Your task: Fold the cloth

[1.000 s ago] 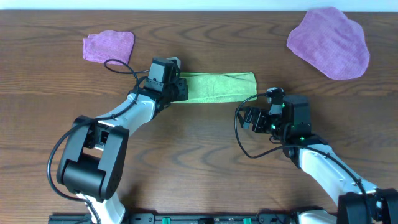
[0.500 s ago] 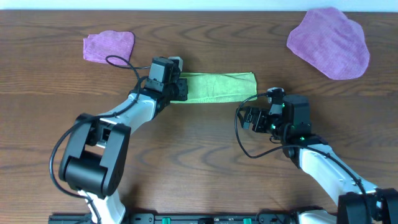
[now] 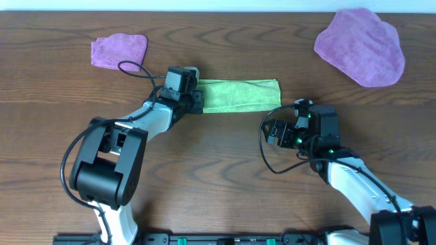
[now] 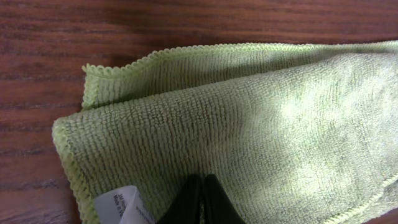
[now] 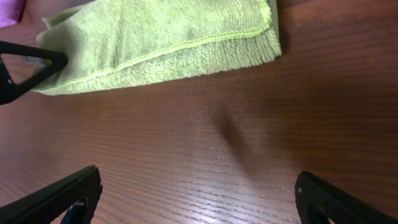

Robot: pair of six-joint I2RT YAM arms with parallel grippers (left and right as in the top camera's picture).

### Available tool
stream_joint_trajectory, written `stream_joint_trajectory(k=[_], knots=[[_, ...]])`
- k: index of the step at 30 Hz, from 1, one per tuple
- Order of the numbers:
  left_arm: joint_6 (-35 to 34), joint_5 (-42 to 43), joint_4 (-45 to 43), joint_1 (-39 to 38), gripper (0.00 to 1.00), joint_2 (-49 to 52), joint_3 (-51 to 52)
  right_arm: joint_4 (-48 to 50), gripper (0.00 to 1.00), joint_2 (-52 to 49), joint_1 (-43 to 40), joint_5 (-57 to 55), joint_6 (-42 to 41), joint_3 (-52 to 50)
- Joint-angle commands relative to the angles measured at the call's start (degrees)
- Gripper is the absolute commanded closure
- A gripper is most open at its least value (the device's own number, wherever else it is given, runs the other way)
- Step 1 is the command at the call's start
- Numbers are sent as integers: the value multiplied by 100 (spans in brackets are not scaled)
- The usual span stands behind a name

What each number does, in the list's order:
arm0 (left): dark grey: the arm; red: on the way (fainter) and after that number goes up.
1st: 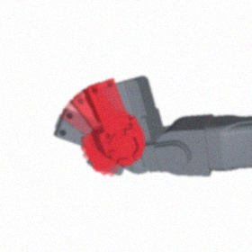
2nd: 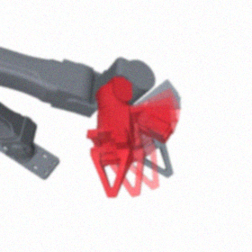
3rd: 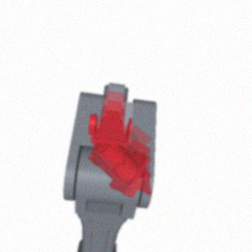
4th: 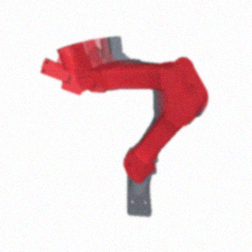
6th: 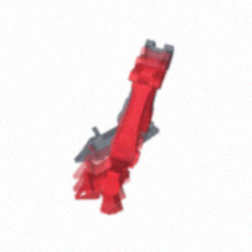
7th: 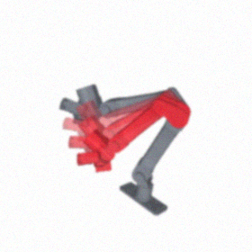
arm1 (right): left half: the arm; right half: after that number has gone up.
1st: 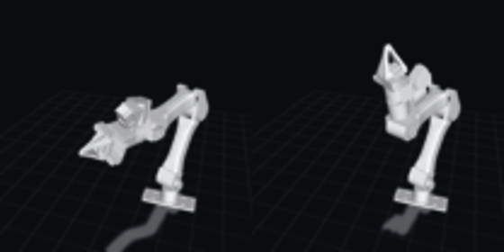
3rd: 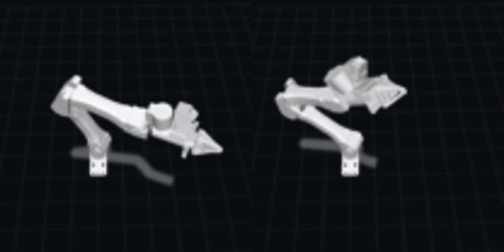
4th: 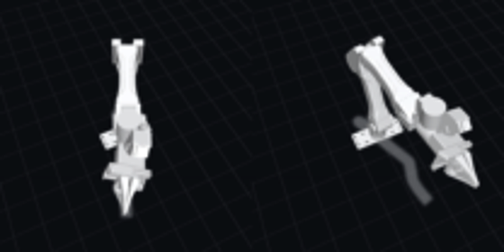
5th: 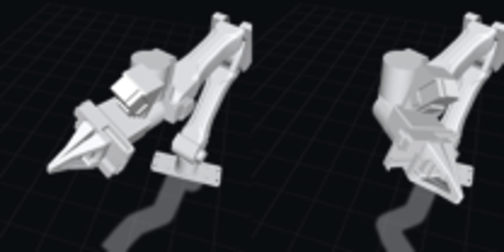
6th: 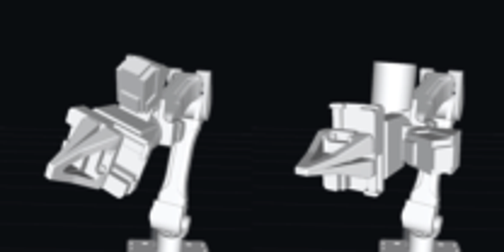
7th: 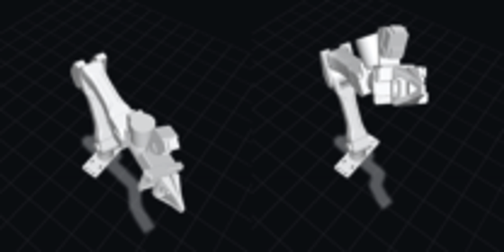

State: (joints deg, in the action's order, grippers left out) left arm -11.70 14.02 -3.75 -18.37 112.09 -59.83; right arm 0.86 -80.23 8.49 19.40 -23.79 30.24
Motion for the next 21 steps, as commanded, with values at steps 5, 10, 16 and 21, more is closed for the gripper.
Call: stream_joint_trajectory(k=[5, 10, 16, 21], knots=[[409, -151, 472, 26, 94, 105, -109, -144, 1, -28, 68, -175, 118, 98], [402, 129, 501, 17, 94, 105, -109, 129, 1, -33, 70, -291, 116, 98], [402, 125, 501, -9, 94, 105, -109, 94, 1, -367, 70, -297, 114, 98], [402, 125, 501, -9, 94, 105, -109, 929, 1, -1012, 70, -289, -22, 98]])
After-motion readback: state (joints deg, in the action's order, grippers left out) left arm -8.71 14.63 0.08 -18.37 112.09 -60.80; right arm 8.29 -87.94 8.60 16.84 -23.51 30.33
